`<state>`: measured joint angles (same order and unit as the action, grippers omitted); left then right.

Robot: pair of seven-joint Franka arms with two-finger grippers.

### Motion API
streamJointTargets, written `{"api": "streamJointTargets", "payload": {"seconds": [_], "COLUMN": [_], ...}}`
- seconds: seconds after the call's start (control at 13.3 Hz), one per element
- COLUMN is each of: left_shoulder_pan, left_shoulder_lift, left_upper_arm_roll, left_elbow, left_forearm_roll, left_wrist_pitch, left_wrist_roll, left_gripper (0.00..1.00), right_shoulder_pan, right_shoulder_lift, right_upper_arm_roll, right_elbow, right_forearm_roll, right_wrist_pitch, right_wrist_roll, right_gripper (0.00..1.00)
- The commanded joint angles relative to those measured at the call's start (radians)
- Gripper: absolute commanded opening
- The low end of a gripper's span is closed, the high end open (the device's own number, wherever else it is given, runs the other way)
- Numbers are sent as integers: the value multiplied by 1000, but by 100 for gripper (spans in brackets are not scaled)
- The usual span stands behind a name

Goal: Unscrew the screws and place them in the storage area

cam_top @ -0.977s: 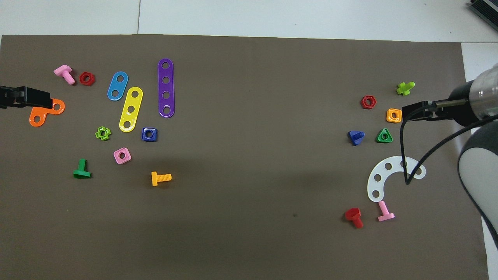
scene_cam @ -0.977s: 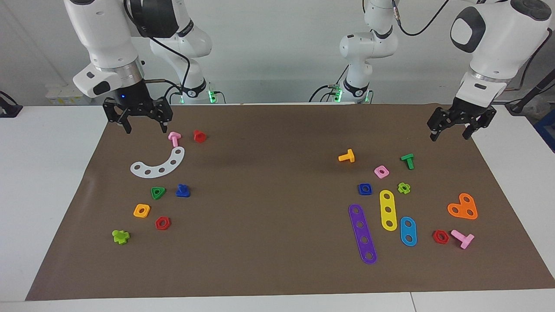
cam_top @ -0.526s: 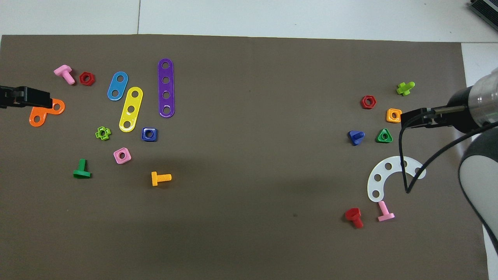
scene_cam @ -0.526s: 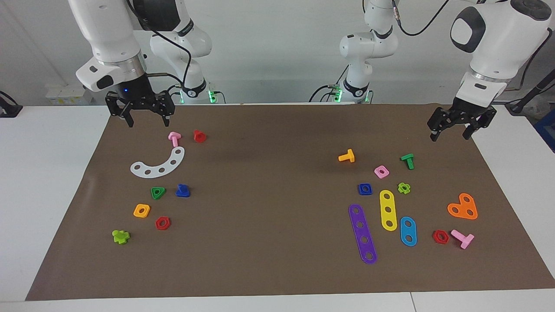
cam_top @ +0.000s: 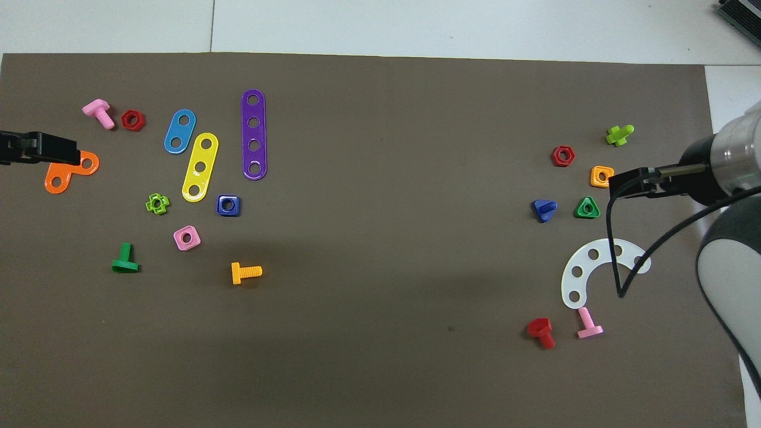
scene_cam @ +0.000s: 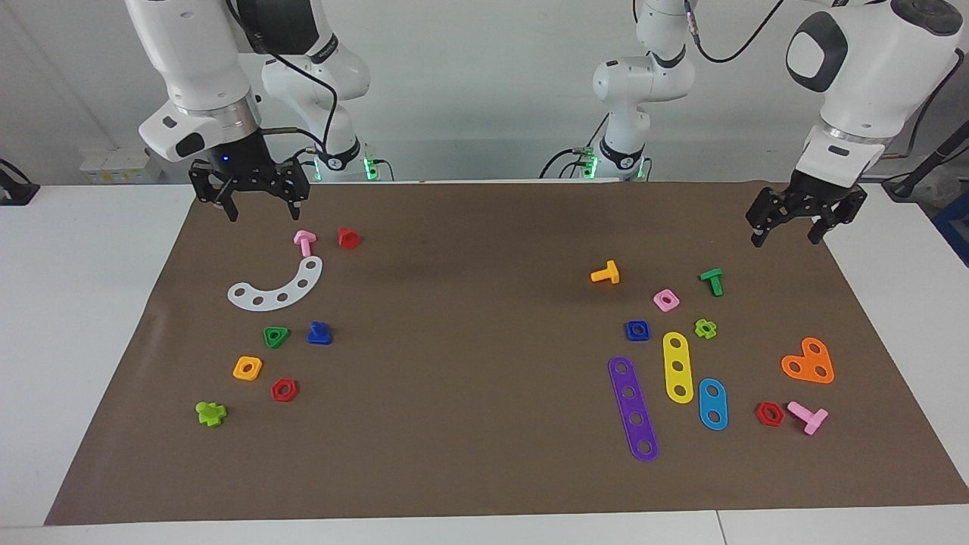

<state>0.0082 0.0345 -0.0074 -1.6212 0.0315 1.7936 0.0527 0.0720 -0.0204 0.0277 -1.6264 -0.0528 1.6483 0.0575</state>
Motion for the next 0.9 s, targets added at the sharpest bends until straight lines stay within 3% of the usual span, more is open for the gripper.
{"api": "streamJointTargets", "payload": {"seconds": [0.0,0.23,0.83], "left_shoulder_pan": [1,0,-14], "left_shoulder_lift": [-21,-21,-21], "left_upper_arm_roll": [1,1,-3], "left_elbow": [-23,-22,-22], "left_forearm_roll": [24,24,24], "left_wrist_pitch": [15,15,12], "left_wrist_roll": [-5,-5,-13], "left_gripper": [100,100,100], "right_shoulder_pan": [-6,-8,-15], "right_shoulder_lift": [-32,-39,-35], "right_upper_arm_roll": [3,1,0], "right_elbow": [-36,-50,-44], "right_forearm_roll": [11,66,53], "right_wrist_pitch": [-5,-5,7], "right_wrist_roll": [-1,7,-36], "right_gripper": [100,100,100]}}
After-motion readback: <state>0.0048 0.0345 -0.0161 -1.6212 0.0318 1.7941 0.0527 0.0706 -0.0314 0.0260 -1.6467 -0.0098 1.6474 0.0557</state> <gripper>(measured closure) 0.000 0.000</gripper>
